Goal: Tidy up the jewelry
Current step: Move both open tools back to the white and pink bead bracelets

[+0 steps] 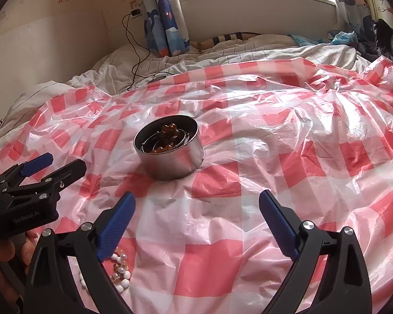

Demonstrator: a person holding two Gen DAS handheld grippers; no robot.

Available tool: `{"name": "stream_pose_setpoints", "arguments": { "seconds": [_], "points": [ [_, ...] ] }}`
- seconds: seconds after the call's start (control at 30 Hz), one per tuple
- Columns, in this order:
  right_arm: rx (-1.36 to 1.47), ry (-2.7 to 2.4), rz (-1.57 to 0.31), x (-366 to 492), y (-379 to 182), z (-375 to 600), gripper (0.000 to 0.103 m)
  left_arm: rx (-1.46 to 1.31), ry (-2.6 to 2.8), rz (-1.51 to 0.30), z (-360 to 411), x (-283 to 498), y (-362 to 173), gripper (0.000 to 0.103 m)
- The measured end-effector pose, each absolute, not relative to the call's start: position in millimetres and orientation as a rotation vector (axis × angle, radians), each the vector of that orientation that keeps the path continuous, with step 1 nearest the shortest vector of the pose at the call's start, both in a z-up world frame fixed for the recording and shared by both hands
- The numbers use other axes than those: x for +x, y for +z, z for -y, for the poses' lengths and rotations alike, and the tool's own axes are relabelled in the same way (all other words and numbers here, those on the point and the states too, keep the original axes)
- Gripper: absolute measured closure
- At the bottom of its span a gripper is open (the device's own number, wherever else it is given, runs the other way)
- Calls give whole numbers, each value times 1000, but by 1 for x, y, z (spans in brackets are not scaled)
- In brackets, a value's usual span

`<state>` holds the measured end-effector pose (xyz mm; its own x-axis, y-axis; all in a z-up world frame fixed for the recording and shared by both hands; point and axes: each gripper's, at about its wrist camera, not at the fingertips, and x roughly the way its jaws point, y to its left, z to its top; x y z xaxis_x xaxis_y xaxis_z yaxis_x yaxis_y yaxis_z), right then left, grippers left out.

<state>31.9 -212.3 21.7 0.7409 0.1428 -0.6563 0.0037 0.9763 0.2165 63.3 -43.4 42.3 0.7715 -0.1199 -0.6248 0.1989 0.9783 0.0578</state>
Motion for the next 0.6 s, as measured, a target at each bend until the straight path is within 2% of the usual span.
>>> {"name": "stream_pose_setpoints", "arguments": {
  "seconds": [0.6],
  "points": [
    [196,140,-728,30,24,206,12,116,-163,-670,39,63,43,8]
  ]
}}
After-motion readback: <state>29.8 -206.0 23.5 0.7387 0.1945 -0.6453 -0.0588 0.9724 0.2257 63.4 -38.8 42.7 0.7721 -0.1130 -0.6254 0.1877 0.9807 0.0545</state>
